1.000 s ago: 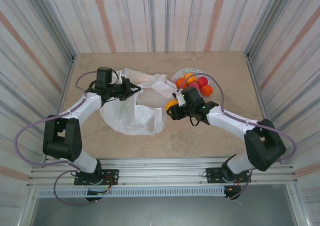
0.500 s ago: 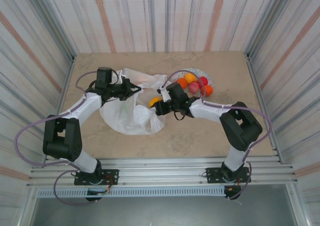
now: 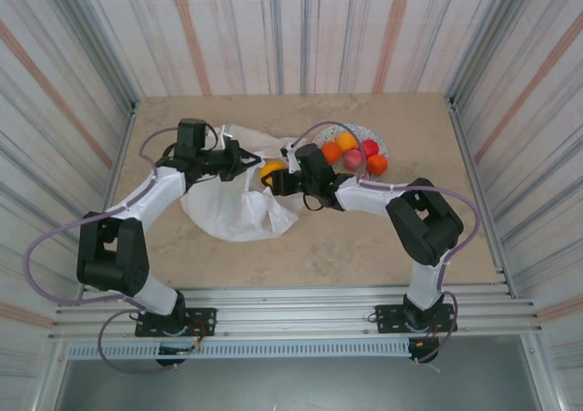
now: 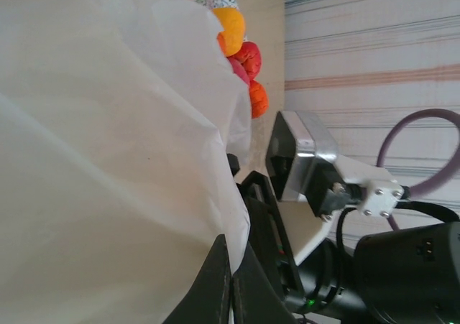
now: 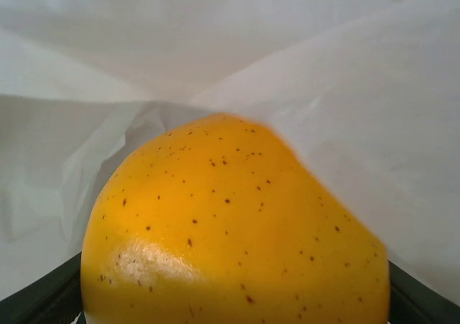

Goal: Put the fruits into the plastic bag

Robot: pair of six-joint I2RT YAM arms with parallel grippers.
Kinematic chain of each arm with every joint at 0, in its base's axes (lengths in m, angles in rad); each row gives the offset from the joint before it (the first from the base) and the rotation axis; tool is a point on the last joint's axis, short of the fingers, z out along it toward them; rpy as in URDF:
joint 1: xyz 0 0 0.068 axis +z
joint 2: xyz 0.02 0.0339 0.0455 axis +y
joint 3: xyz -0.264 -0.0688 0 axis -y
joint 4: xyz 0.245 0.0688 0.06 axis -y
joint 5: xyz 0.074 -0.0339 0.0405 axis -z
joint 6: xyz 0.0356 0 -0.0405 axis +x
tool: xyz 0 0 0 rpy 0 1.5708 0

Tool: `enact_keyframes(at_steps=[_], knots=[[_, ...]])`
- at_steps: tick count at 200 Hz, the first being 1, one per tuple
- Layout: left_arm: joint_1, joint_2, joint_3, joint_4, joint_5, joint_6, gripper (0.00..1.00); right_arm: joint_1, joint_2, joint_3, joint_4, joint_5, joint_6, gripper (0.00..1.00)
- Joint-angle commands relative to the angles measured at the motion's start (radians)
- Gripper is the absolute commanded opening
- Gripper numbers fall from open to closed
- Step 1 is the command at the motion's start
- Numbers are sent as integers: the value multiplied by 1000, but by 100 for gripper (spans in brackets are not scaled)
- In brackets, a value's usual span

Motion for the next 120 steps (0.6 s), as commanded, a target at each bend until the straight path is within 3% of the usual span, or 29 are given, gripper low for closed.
enact_keyframes(at_steps=[1,49,120], knots=[[-3,-45,30,-17,42,-24,0,0,37,14,52,49,71,63],[-4,-40,26,7,48,-40,0,36,100,90,15,143,181,63],[-4,-8,5,31,41,-38,0,67,194,148,87,164,310,68]])
